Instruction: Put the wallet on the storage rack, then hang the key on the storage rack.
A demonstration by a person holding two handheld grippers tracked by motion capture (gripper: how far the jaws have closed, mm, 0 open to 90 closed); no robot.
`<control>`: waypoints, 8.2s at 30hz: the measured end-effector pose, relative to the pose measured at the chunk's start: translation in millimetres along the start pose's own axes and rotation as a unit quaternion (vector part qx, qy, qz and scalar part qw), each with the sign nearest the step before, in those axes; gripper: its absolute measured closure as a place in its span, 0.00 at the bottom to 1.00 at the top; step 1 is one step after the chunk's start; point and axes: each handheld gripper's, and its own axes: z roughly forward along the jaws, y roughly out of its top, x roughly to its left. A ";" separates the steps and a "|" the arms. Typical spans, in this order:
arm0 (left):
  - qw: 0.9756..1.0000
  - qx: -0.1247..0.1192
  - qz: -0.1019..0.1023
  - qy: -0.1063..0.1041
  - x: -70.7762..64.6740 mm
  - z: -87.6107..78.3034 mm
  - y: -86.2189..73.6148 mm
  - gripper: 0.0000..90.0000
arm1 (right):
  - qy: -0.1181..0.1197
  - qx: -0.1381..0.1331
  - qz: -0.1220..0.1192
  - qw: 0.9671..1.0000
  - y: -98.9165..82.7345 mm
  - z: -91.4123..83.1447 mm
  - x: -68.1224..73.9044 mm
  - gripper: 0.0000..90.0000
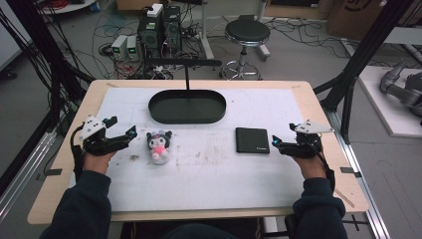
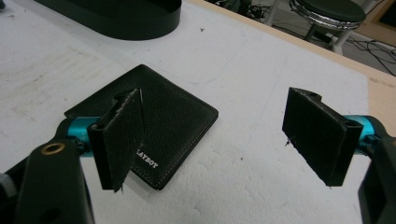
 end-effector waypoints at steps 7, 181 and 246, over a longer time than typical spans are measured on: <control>1.000 0.002 -0.001 0.001 0.1 1.9 -0.7 0.21 | 0.002 -0.005 -0.007 1.000 -0.4 -1.4 2.0 0.24; 1.000 0.004 -0.015 0.009 9.9 -5.2 -10.3 0.24 | 0.002 0.036 0.022 0.999 22.5 36.7 30.3 0.89; 1.000 -0.005 -0.029 0.008 15.6 -6.9 -11.7 0.25 | 0.061 -0.018 -0.019 0.998 164.9 207.9 113.9 0.34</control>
